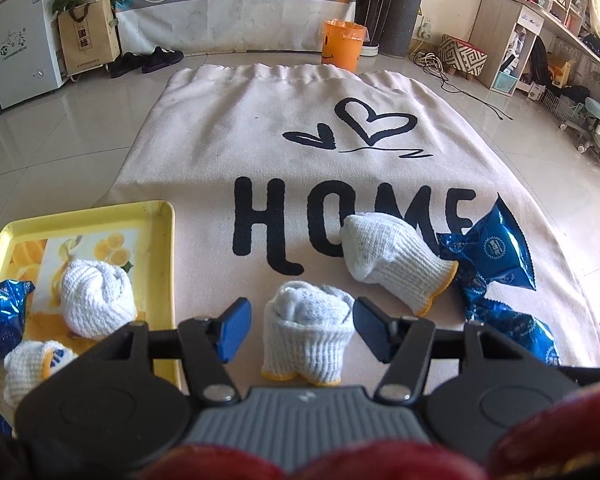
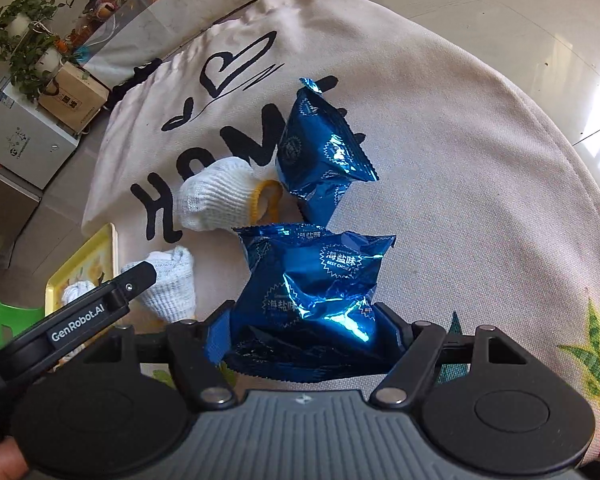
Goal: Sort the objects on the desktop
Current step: 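Close the left gripper on the white glove while the right grips the blue packet, then lift the white glove with the left gripper while the right holds the blue packet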
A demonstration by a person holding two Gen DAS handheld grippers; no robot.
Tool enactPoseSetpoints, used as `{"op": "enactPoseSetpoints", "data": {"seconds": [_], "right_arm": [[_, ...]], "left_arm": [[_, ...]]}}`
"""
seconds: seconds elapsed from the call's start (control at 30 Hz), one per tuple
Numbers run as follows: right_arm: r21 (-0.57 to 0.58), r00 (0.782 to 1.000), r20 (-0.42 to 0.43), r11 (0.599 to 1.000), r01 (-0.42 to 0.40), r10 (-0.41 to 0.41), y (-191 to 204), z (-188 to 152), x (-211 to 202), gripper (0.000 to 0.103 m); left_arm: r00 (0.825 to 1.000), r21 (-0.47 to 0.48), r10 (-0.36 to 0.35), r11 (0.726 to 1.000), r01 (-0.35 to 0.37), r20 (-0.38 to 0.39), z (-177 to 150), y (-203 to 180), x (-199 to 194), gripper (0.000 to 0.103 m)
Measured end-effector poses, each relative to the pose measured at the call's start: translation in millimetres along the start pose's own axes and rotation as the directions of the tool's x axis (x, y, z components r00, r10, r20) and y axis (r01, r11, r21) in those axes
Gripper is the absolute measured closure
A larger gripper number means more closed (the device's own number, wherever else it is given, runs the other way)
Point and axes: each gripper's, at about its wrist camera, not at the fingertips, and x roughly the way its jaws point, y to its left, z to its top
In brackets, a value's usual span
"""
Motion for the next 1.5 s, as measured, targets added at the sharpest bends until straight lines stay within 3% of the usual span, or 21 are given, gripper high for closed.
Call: {"op": "enactPoseSetpoints", "data": {"seconds": [0.3,0.37,0.43,0.53,0.63,1.1,1.27,1.5], "right_arm": [[-0.020,1.000,-0.016,1.000,-0.013,0.013,16,-5,5,0.031],[-0.026,1.000,-0.013,1.000,-0.007,0.006,16,-6,6,0.031],[-0.024,1.000,-0.013,1.000,0.007,-0.007,13,-5,7,0.031],[-0.001,1.000,-0.018,1.000,0.023,-0.023,6,-3,8,0.031],[0.004,0.999,-0.015,0.999,0.032,-0.032,1,-2,7,0.031],[0.038,0.999,-0.021,0.999,0.026,-0.025,-10,0,4,0.031],[0.045,0.999,-0.022,0.999,0.025,-0.024,-12,1,4,0.031],[0.051,1.000,-0.022,0.998,0.021,-0.020,-12,1,4,0.031]], "left_arm": [[1.000,-0.041,-0.019,0.999,0.019,0.003,-3,19,-8,0.044],[1.000,-0.042,-0.023,0.999,0.023,-0.005,-4,18,-4,0.037],[0.999,-0.039,-0.034,0.999,0.033,-0.025,-4,14,2,0.022],[0.999,-0.023,-0.043,0.999,0.042,-0.030,-5,5,9,0.009],[0.999,-0.015,-0.027,1.000,0.026,-0.041,-7,-2,19,0.001],[0.987,-0.004,0.052,0.999,-0.054,-0.150,-16,-10,62,0.001],[0.983,0.037,0.108,0.994,-0.104,-0.149,-18,-20,67,0.000],[0.979,0.001,0.124,0.992,-0.125,-0.161,-16,-22,69,0.000]]}}
